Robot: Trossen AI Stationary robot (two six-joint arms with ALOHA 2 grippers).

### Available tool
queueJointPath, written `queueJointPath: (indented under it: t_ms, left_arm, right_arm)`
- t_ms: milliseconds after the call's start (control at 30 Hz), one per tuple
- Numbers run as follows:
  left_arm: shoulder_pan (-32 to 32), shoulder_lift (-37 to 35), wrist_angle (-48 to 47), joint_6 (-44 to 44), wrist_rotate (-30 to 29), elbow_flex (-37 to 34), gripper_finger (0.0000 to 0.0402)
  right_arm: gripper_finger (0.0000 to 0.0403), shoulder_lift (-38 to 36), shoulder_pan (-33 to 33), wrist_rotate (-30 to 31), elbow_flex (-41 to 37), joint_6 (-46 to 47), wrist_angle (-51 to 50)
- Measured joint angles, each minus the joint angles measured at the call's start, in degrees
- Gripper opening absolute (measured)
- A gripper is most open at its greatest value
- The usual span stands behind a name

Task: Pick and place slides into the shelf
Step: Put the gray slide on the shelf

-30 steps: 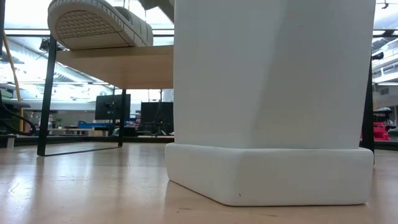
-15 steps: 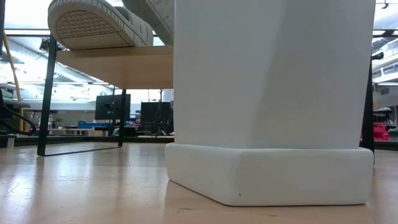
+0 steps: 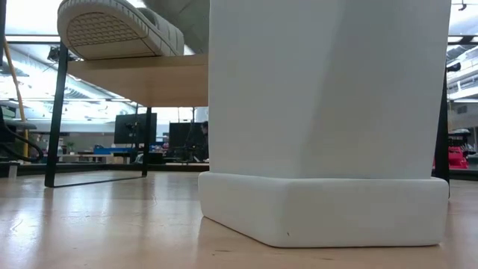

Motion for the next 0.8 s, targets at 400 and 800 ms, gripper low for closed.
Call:
queueJointPath:
  t_ms: [400,800]
  left_arm:
    - [0.71,5.23,-9.10,8.63,-2.00,19.01,0.0040]
    - [4.10,23.75,-26.80,11.71,4.08,40.30,0.0040]
  right_arm:
    - [0.0245,6.87,6.35,7.05,0.00,-9.93,3.71]
    - [0.0245,11.60,12.29,7.93,3.53,-20.87,4.85]
